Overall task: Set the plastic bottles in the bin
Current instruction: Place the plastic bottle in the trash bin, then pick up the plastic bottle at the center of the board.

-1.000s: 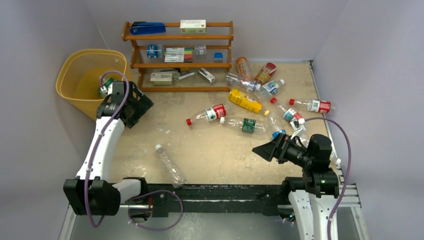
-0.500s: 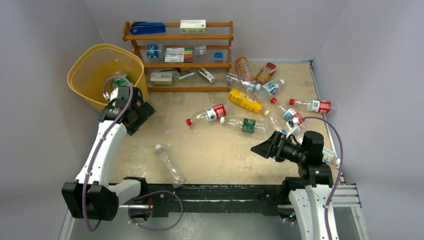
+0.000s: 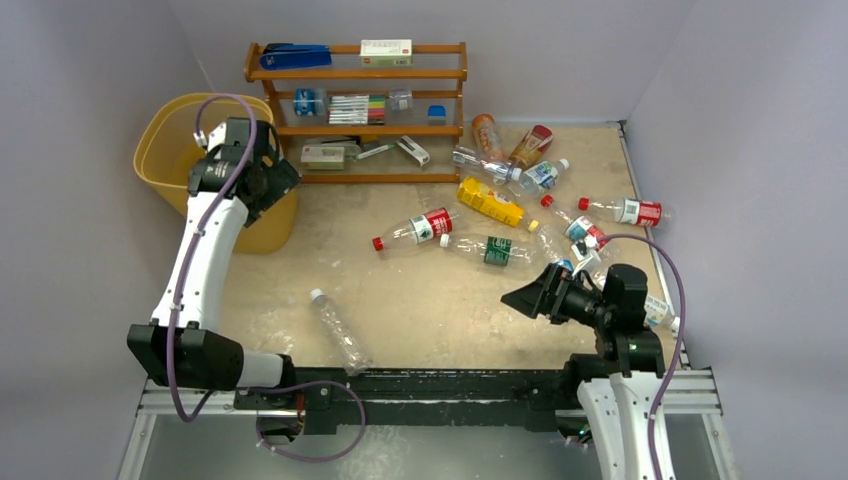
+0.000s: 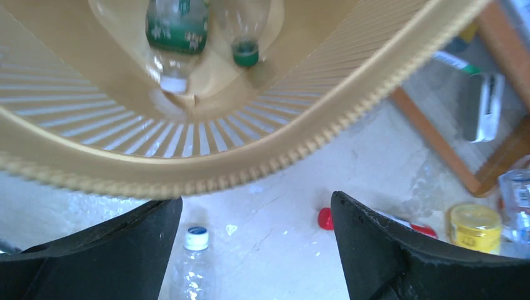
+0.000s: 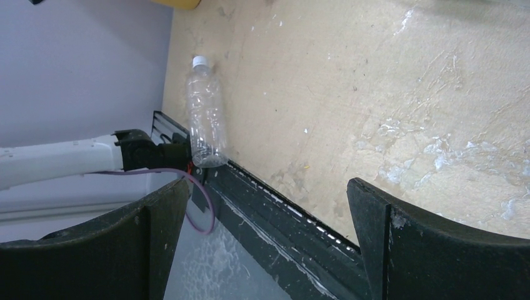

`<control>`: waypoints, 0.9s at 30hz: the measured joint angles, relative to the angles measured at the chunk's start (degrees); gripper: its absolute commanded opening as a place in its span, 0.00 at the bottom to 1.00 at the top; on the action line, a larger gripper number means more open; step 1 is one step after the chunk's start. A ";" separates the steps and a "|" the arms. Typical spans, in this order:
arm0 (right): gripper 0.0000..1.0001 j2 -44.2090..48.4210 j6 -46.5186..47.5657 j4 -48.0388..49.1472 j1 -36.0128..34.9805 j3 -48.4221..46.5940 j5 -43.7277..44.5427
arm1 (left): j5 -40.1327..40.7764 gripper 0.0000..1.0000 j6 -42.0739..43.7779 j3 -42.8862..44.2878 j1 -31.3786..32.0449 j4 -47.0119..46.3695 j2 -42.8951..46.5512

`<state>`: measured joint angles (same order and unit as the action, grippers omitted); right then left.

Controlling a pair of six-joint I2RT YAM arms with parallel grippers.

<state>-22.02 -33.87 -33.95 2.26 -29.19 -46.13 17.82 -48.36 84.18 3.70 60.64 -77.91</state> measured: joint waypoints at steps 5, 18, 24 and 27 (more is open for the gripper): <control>1.00 0.81 0.00 0.00 0.00 0.81 -0.17 | 0.09 0.89 3.08 7.63 -0.33 0.31 -1.01; 1.00 2.71 -0.52 0.13 0.00 1.60 -0.48 | -22.77 0.90 12.41 -1.55 0.22 -9.22 10.10; 1.00 2.71 -1.09 0.98 0.00 1.97 -1.03 | -28.46 0.90 13.46 -12.33 2.38 -11.15 18.16; 1.00 2.69 -1.16 1.18 0.00 2.34 -1.29 | -30.51 0.89 13.00 -19.80 2.49 -11.72 20.74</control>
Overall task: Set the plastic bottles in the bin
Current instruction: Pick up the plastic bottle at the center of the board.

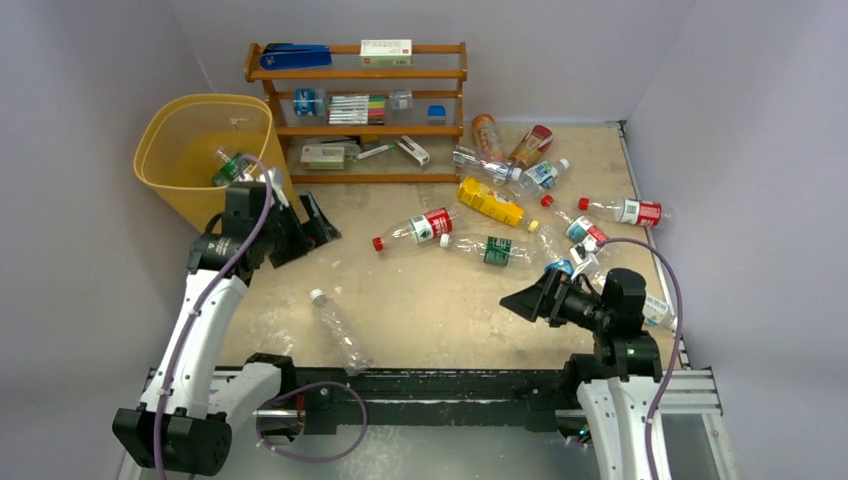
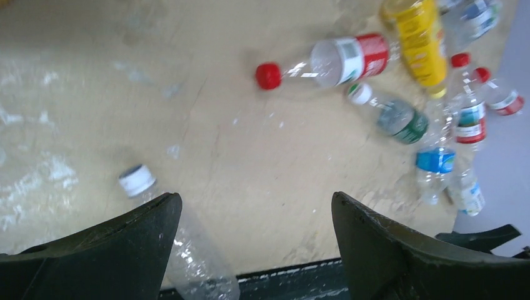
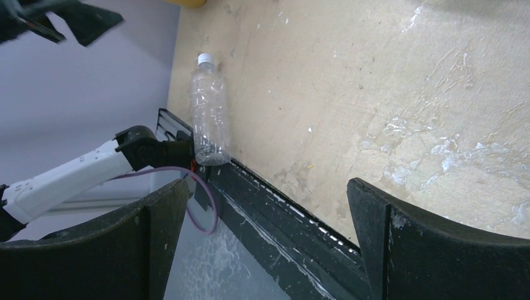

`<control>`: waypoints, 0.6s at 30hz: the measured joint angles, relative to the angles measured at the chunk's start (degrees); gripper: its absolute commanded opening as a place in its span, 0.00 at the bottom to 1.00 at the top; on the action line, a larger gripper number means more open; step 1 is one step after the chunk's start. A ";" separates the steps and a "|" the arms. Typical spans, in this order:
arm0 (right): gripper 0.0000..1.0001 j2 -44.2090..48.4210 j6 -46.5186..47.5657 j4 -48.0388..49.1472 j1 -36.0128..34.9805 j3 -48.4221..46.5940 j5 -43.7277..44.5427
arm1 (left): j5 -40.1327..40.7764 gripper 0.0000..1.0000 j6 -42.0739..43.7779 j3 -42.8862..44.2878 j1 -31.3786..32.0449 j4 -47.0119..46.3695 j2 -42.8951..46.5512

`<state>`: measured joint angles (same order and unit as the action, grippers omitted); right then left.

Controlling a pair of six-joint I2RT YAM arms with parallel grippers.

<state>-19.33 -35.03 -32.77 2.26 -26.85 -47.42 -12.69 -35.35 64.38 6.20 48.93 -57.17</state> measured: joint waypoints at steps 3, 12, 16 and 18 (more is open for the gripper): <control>1.00 -0.04 -0.07 0.33 0.00 0.42 -0.13 | -0.39 0.89 -1.03 -7.52 0.17 0.90 1.86; 1.00 -1.20 -1.49 3.82 0.00 3.89 -0.35 | 3.13 0.90 -4.35 -19.76 0.33 5.68 8.04; 1.00 -2.21 -1.84 6.25 0.00 4.42 -0.87 | 6.51 0.90 -6.40 -23.06 0.33 6.21 7.45; 1.00 -2.75 -2.01 7.52 0.00 5.03 -1.62 | 8.24 0.90 -7.74 -23.89 0.33 6.82 5.90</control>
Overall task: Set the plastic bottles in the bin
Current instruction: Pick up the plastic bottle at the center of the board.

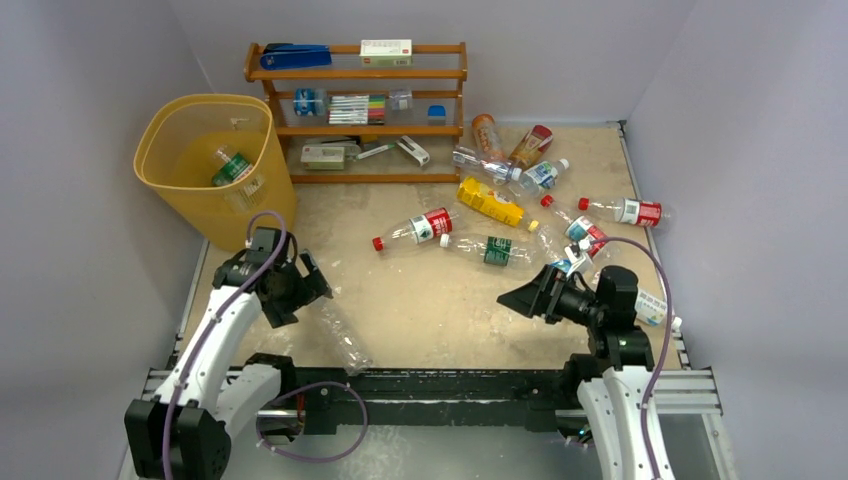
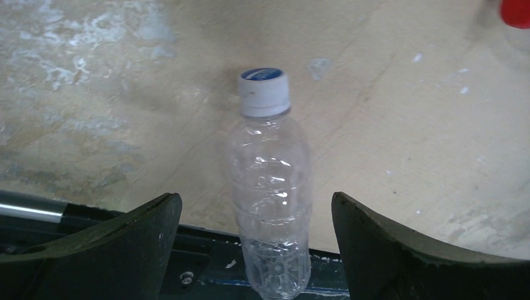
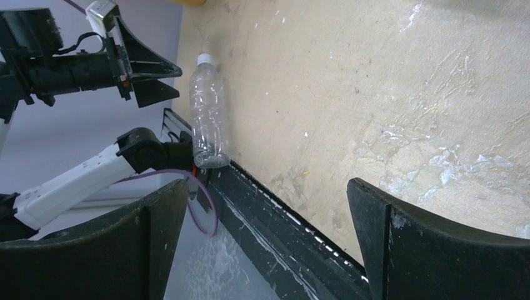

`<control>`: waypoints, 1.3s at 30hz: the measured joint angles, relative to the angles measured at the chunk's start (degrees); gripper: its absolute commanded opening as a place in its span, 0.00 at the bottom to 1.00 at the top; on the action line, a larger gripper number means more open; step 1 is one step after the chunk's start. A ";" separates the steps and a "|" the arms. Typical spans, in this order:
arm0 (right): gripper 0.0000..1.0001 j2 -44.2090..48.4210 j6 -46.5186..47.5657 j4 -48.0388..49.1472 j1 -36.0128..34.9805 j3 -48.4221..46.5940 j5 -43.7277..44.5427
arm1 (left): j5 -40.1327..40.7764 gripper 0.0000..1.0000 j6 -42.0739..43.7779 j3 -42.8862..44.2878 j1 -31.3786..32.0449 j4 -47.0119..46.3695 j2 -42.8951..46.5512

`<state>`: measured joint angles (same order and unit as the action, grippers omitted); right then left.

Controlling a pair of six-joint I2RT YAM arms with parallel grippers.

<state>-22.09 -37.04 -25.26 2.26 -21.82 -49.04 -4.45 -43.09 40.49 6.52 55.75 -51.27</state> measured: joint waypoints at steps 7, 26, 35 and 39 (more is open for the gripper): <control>1.00 -2.58 -0.55 3.93 0.00 1.49 -1.90 | 5.46 0.91 -5.14 -0.24 0.15 2.23 -5.57; 1.00 -2.12 0.44 6.21 0.00 3.41 -5.86 | 13.64 0.91 -26.88 -4.44 24.39 -6.25 -13.18; 1.00 2.64 -0.15 4.09 0.00 3.41 -5.73 | 16.92 0.43 -32.11 -7.13 33.73 -11.85 -16.83; 1.00 5.05 -1.77 3.54 0.00 3.21 -4.79 | 18.18 0.41 -28.85 -2.67 34.62 -11.45 -18.69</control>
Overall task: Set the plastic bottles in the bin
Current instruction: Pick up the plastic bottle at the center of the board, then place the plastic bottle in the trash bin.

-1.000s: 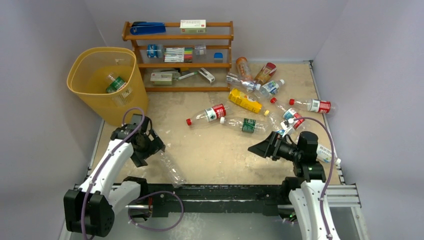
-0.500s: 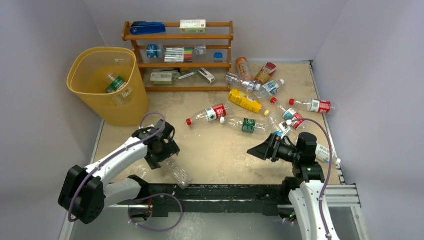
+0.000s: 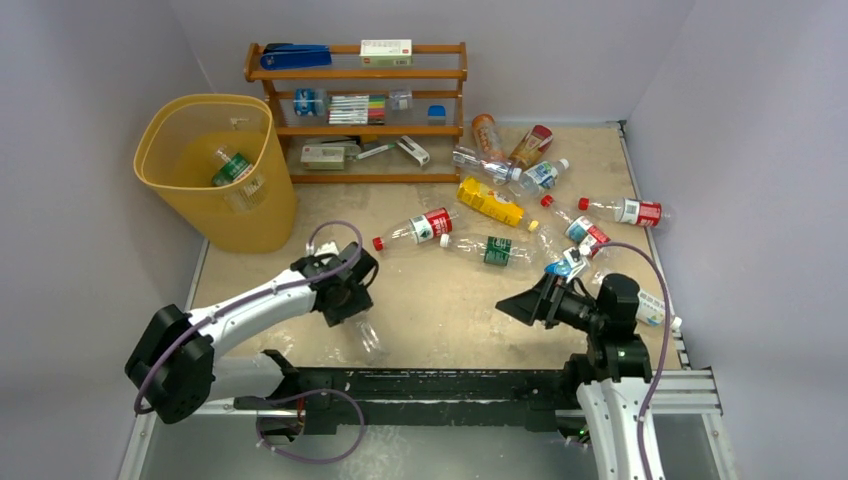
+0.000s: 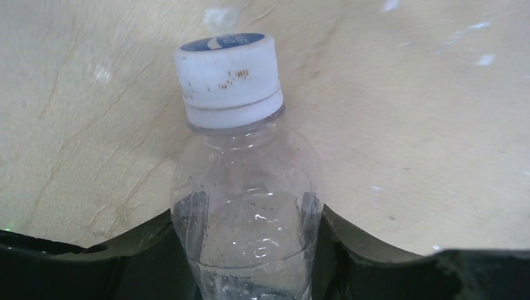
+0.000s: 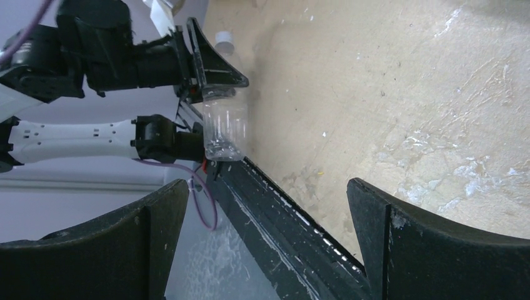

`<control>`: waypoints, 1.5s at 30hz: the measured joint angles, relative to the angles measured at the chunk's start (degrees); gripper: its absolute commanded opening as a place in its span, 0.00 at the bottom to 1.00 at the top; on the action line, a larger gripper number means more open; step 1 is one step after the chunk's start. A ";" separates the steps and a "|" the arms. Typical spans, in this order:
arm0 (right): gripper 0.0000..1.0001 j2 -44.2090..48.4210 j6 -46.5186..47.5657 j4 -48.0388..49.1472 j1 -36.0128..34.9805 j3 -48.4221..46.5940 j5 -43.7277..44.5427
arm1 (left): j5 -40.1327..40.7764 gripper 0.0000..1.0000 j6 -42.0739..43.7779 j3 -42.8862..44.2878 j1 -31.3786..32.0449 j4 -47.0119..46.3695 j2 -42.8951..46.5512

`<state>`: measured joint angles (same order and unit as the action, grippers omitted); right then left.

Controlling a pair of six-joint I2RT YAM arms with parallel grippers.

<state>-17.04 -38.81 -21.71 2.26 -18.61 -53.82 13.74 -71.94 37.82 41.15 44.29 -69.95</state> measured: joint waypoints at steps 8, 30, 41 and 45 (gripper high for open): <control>1.00 0.28 -3.43 -1.22 0.00 -4.74 3.41 | 7.91 0.42 11.23 25.07 -0.22 8.90 -3.87; 1.00 -16.22 0.57 -10.64 0.00 -17.42 10.75 | 11.58 0.48 35.21 88.43 -38.23 12.35 -24.00; 1.00 -13.64 -1.18 -14.73 0.00 -19.32 12.28 | 8.92 0.52 40.35 87.95 -55.49 4.59 -24.00; 1.00 -15.17 -1.84 -14.36 0.00 -19.32 12.37 | 8.50 0.54 42.42 83.21 -55.69 1.01 -24.09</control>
<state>-32.21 -40.64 -36.07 2.26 -37.93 -41.45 22.24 -29.52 121.03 -14.55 45.30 -94.04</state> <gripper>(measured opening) 0.998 0.546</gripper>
